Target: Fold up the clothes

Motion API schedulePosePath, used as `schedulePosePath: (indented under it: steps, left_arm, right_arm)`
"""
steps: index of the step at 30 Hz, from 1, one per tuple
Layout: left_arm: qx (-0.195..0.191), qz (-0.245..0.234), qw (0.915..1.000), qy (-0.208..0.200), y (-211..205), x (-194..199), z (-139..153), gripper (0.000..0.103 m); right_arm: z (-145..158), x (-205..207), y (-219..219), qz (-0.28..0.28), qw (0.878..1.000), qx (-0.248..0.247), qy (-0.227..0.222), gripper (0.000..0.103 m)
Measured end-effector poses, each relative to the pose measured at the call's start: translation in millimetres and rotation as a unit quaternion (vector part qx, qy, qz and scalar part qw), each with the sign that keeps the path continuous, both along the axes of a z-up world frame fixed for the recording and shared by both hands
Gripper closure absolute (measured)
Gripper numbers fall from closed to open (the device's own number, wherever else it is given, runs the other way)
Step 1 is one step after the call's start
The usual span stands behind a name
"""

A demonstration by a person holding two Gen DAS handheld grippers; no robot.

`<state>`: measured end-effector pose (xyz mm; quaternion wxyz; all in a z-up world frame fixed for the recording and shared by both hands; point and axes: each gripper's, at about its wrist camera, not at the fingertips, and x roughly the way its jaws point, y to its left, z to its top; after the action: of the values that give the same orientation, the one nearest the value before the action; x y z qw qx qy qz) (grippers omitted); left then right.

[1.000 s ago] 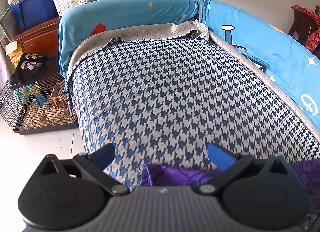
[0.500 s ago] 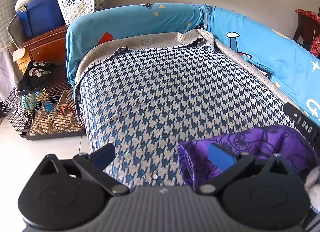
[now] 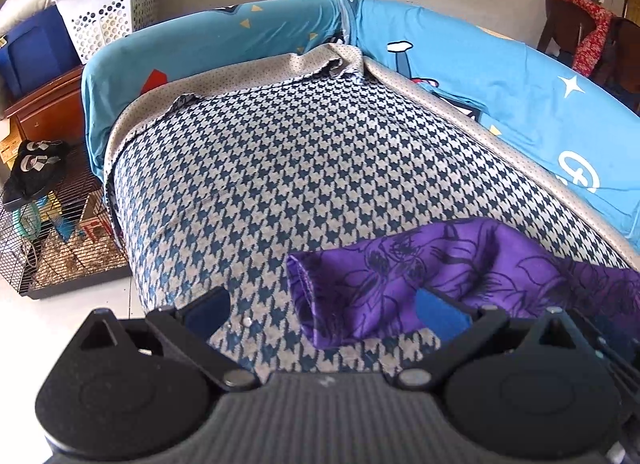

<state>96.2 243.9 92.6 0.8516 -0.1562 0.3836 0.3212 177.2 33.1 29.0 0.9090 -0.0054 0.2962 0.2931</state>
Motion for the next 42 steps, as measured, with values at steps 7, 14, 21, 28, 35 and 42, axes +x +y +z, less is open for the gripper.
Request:
schedulePosePath:
  steps: [7, 14, 21, 28, 35, 42]
  left_arm:
    - [0.012, -0.059, 0.9982, 0.003, -50.5, 15.4, 0.7, 0.0]
    - [0.011, -0.126, 0.9919, -0.001, -91.7, 21.7, -0.7, 0.0]
    - [0.028, -0.204, 0.9783, -0.021, -118.8, 12.9, 5.0, 0.0]
    - [0.035, -0.229, 0.9721, -0.036, -126.0, -10.6, 19.7, 0.0]
    - [0.029, -0.28, 0.9579, -0.056, -143.5, -27.6, 33.4, 0.0]
    - [0.025, -0.35, 0.9307, -0.104, -177.2, -44.1, 52.5, 0.0]
  right_arm:
    - [5.1, -13.4, -68.4, -0.048, 0.999, 0.002, 0.01, 0.057]
    - [14.9, -35.4, -116.2, -0.072, 0.997, 0.01, 0.005, 0.053]
    - [23.4, -73.9, -163.8, -0.094, 0.994, 0.053, 0.006, 0.049]
    - [20.6, -88.6, -194.5, -0.111, 0.989, 0.098, 0.01, 0.042]
    - [51.5, -97.1, -224.0, -0.126, 0.983, 0.128, -0.026, 0.037]
    - [74.8, -106.1, -255.2, -0.159, 0.973, 0.159, -0.045, 0.035]
